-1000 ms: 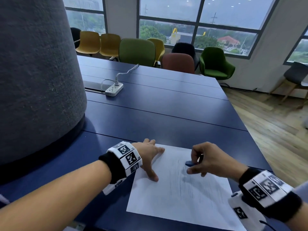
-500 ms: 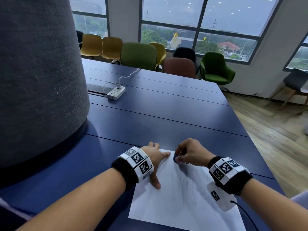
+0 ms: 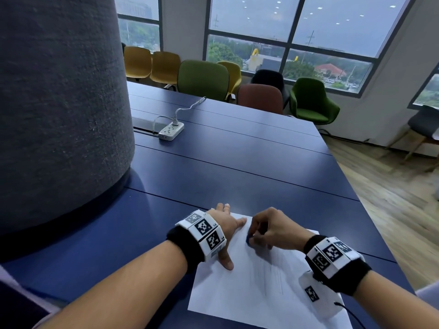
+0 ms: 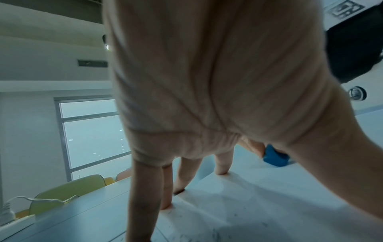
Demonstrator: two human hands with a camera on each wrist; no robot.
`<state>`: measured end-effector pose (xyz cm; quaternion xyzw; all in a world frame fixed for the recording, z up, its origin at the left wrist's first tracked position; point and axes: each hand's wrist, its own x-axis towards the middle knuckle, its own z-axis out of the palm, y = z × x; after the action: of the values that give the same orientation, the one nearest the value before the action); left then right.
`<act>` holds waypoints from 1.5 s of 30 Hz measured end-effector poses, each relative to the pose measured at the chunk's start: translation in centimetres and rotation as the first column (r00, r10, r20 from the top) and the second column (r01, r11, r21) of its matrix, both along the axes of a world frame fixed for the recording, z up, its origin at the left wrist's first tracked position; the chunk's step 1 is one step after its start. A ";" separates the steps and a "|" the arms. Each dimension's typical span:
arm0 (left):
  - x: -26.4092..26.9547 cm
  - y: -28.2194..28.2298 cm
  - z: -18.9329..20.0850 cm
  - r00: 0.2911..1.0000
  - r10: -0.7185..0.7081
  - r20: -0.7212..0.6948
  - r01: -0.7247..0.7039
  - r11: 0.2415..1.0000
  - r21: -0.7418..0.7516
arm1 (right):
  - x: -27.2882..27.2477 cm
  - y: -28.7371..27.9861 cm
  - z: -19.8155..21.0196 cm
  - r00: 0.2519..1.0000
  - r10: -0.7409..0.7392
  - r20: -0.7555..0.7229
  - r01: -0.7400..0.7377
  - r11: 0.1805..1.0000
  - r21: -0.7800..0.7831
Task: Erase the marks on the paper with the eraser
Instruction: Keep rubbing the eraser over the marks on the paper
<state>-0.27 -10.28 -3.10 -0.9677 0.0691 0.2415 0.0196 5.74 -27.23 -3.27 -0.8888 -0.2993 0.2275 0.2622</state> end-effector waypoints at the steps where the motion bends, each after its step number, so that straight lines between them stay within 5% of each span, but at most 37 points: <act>1: 0.0 0.0 0.0 1.000 0.003 -0.004 -0.003 1.000 0.003 | -0.2 -0.1 0.1 0.999 0.029 -0.024 -0.030 0.999 -0.028; 7: 0.0 0.0 -0.1 1.000 -0.001 0.000 0.001 1.000 0.013 | 1.3 -0.1 0.0 0.990 -0.107 0.088 0.104 0.994 0.033; 12: 0.1 -0.2 -0.2 1.000 0.001 -0.014 -0.001 1.000 0.015 | -0.8 -0.3 0.4 0.992 0.104 -0.077 -0.109 0.992 -0.071; 17: -0.1 0.0 -0.2 1.000 -0.004 0.015 0.004 1.000 0.006 | 0.6 0.0 0.1 0.998 -0.046 0.045 0.046 0.999 -0.006; 22: -0.1 -0.2 -0.1 1.000 -0.002 -0.005 0.002 1.000 0.019 | -1.3 -0.6 0.4 0.982 0.153 -0.107 -0.166 0.978 -0.129; 28: -0.1 -0.2 -0.1 1.000 0.001 0.000 -0.001 1.000 0.020 | 0.7 -0.4 -0.1 0.994 -0.112 0.015 0.112 0.994 0.015; 33: 0.0 -0.3 -0.1 1.000 -0.001 -0.012 0.001 1.000 0.026 | -1.1 -0.3 0.0 0.989 0.122 -0.084 -0.133 0.980 -0.149; 39: -0.1 -0.1 -0.2 1.000 -0.013 0.020 0.013 1.000 0.015 | 1.5 -0.1 -0.2 0.982 -0.162 0.096 0.164 0.986 -0.021; 45: 0.0 -0.1 -0.3 1.000 -0.012 0.004 0.012 1.000 0.020 | 0.2 -0.1 0.3 0.993 0.088 -0.074 -0.100 0.978 -0.185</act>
<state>-0.23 -10.43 -3.43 -0.9675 0.0726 0.2402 0.0308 5.91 -27.35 -2.93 -0.8865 -0.3094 0.2959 0.1754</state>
